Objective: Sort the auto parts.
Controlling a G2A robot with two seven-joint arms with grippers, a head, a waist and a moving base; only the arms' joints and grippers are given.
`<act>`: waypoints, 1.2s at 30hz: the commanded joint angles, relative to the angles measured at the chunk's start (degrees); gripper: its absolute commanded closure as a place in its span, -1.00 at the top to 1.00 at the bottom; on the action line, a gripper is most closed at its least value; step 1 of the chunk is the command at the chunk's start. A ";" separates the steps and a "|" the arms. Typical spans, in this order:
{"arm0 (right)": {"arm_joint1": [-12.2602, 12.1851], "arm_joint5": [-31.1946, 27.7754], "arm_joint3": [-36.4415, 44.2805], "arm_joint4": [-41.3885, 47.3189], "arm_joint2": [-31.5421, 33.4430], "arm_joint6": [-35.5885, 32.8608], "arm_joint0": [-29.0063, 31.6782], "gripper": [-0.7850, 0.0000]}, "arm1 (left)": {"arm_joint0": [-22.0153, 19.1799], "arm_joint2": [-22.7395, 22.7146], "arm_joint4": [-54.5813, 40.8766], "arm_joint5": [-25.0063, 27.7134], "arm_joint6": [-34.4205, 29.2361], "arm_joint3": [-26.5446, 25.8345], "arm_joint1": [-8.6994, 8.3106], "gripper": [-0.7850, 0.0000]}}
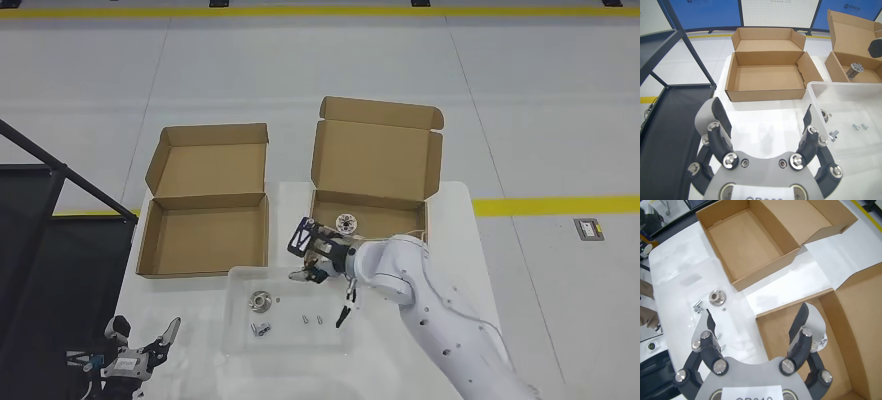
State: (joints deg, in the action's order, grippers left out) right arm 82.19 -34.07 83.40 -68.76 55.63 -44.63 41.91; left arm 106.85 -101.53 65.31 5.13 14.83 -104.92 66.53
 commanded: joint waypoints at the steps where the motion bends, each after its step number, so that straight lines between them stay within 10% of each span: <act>1: -0.60 -1.12 7.42 -0.01 -0.10 -6.49 3.91 1.00 | 0.00 0.00 0.00 0.00 0.00 0.00 0.00 1.00; 20: -0.79 0.61 13.44 -3.78 -4.67 -12.23 7.49 1.00 | 0.00 0.00 0.00 0.00 0.00 0.00 0.00 1.00; 36: 6.16 33.17 1.84 -13.51 -19.57 -30.07 1.19 0.80 | 0.00 0.00 0.00 0.00 0.00 0.00 0.00 1.00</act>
State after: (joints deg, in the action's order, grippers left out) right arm 88.09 -1.46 86.76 -82.74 36.01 -74.38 43.46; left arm 106.85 -101.53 65.31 5.13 14.83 -104.92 66.53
